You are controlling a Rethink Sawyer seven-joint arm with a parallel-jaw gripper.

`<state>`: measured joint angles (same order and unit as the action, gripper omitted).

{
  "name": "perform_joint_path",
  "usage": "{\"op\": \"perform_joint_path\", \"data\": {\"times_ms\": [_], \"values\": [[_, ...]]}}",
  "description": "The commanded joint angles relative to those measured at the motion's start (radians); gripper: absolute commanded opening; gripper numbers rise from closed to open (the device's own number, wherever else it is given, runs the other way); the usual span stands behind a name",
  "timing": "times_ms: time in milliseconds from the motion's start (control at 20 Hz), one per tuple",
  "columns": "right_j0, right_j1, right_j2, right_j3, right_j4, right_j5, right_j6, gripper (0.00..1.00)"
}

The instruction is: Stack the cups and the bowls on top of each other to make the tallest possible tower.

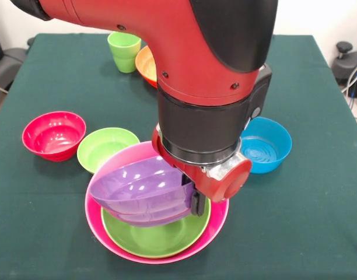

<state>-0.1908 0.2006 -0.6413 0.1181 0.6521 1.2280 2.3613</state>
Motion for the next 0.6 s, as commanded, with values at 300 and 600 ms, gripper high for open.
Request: {"op": "perform_joint_path", "data": {"times_ms": [300,600], "values": [[-0.001,-0.003,0.022,0.047,0.009,0.073,-0.157,0.0],[-0.009,0.006,0.01,0.036,0.026,0.076,-0.163,0.0]]}}
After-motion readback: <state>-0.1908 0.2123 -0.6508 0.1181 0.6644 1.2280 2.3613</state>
